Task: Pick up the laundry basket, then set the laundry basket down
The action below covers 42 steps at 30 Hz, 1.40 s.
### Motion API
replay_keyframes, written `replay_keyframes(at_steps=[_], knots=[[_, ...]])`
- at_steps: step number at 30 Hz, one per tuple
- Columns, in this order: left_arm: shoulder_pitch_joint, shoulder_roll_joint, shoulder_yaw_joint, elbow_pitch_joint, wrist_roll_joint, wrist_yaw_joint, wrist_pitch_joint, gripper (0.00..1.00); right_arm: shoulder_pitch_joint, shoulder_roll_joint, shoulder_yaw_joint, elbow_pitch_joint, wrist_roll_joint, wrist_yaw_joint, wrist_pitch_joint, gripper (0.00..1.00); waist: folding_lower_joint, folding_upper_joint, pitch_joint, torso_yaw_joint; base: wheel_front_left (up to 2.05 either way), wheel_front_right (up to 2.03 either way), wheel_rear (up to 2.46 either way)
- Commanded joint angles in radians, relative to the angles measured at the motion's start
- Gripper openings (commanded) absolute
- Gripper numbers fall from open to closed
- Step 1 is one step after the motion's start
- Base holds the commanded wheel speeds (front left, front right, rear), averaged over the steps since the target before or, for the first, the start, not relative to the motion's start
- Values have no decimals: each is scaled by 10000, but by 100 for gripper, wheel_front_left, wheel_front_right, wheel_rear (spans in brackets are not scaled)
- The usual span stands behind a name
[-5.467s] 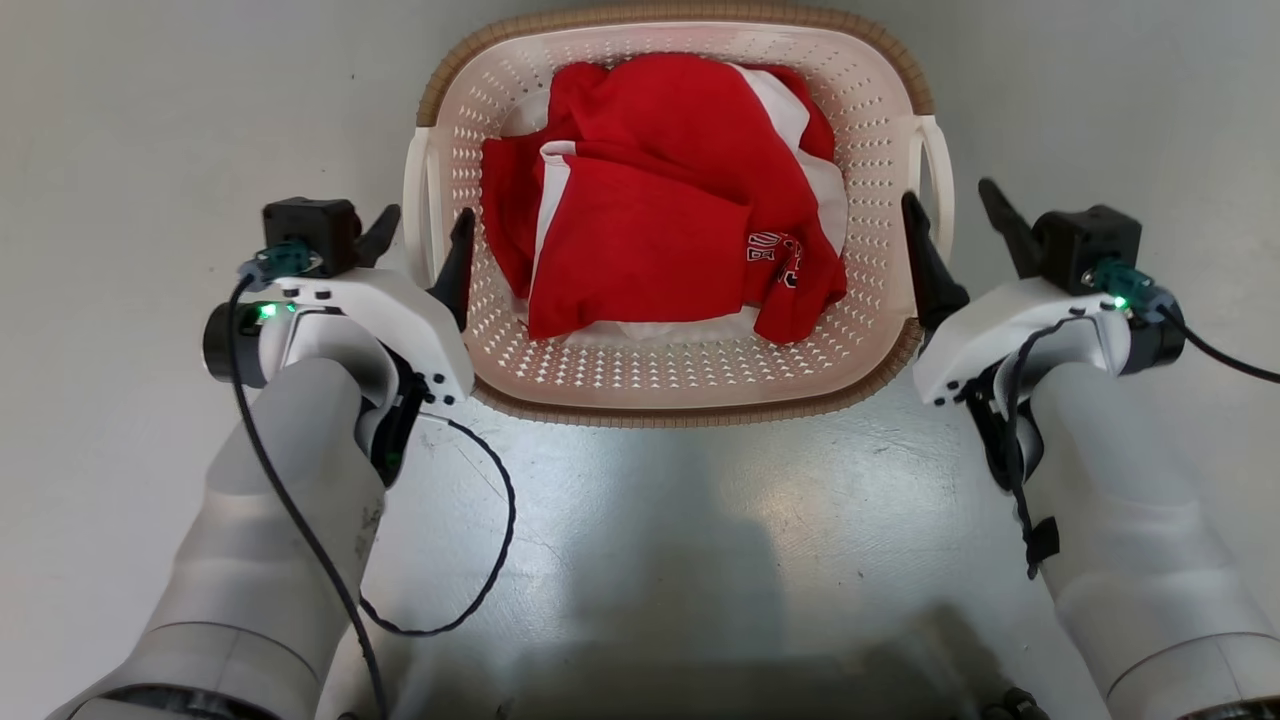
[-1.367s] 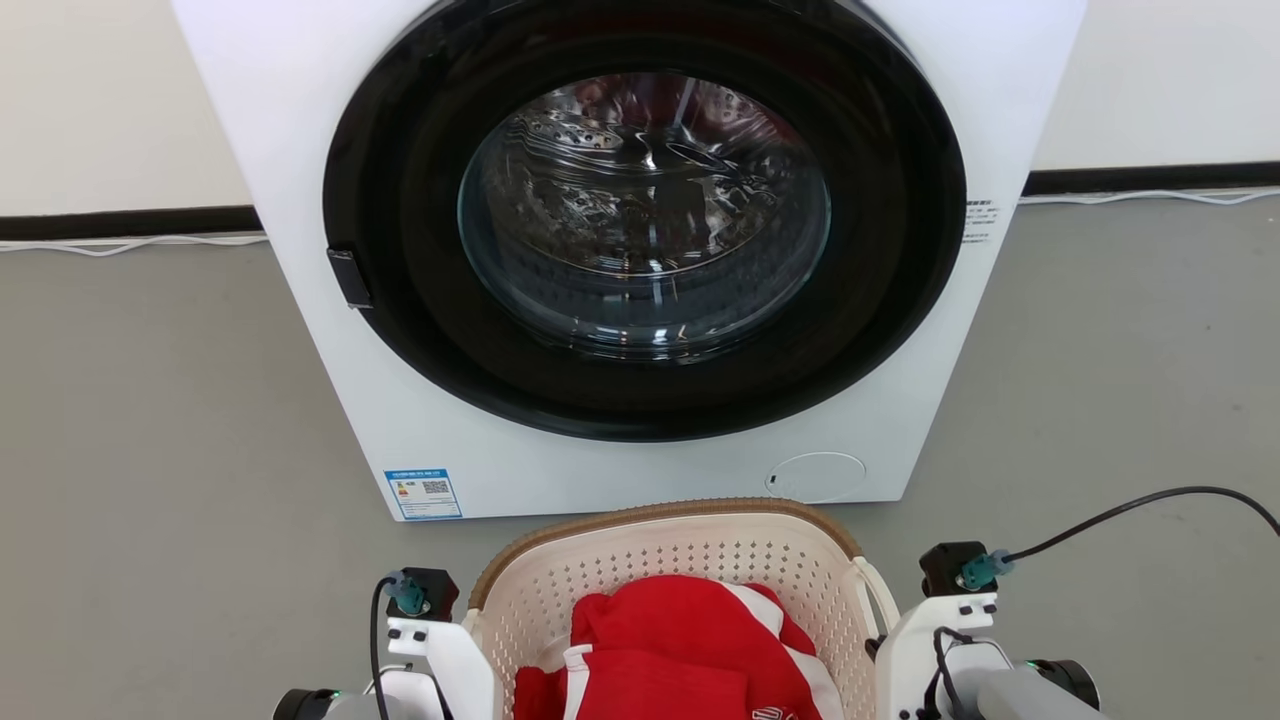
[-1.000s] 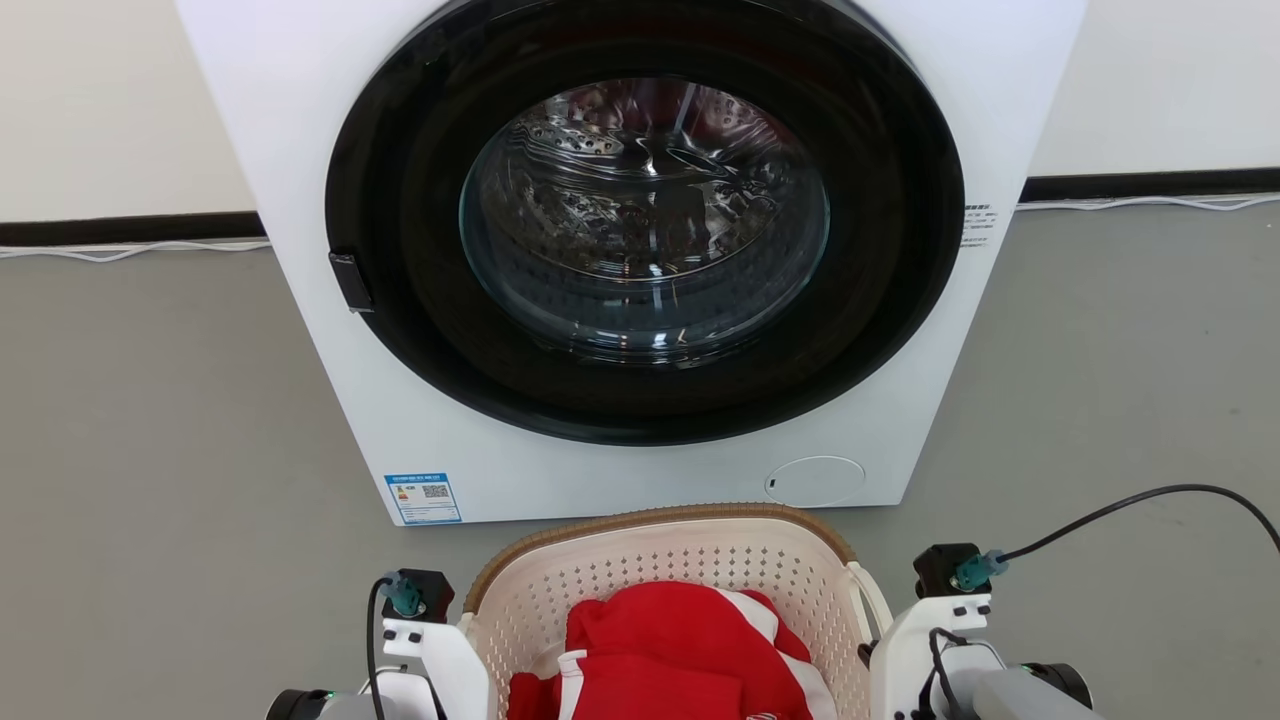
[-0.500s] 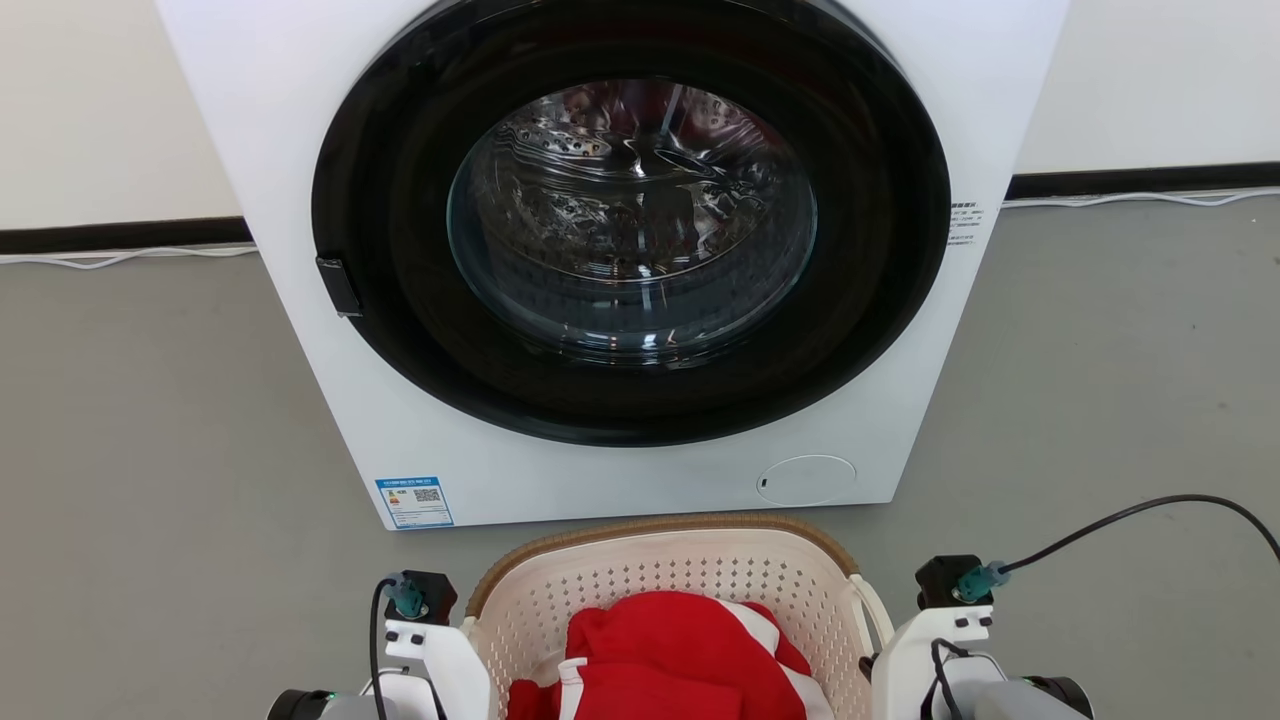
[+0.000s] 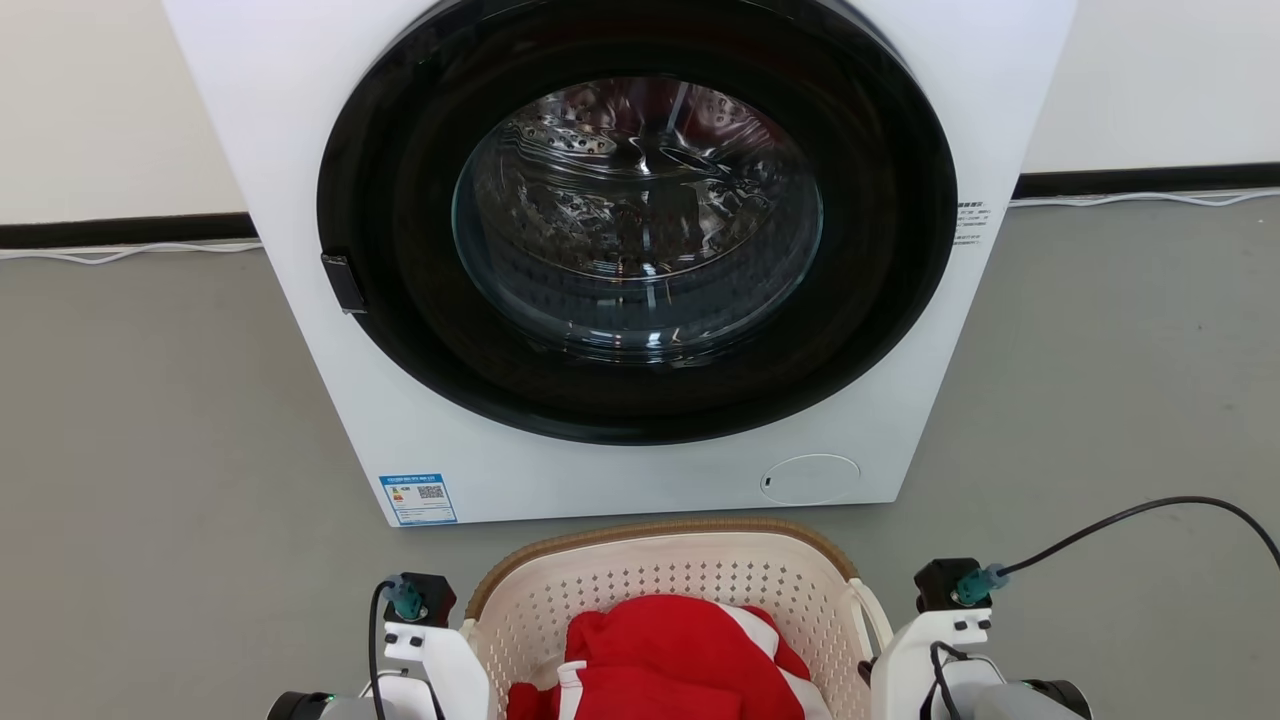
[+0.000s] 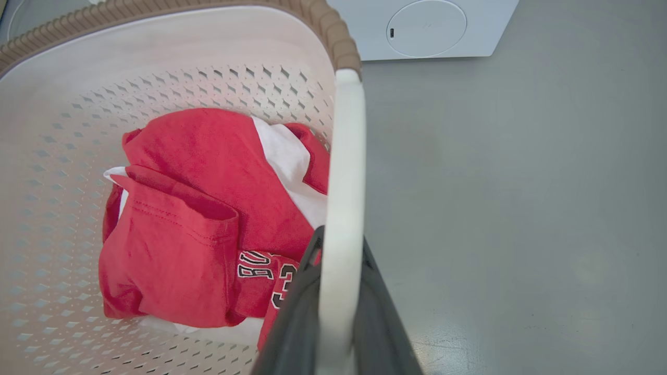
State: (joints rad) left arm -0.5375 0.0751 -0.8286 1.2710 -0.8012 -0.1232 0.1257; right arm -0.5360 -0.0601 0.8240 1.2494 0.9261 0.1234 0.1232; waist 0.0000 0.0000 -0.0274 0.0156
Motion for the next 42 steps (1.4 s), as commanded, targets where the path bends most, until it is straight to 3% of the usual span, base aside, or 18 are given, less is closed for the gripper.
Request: replay_keyframes(at_steps=[1,32,42], knots=[[-245,177,100,-151,-31,-75,-142,0,-255,99,208,-142,81,73,-56,0,1,0,-2,5,0,0,0],[-415,276,-424,-31,-474,-75,-239,0,-359,99,865,-88,773,73,-387,0,0,0,56,-25,0,0,0],[-956,387,-473,-91,-541,-75,-816,0,-591,99,990,-267,860,73,-1479,0,0,0,858,-42,0,0,0]])
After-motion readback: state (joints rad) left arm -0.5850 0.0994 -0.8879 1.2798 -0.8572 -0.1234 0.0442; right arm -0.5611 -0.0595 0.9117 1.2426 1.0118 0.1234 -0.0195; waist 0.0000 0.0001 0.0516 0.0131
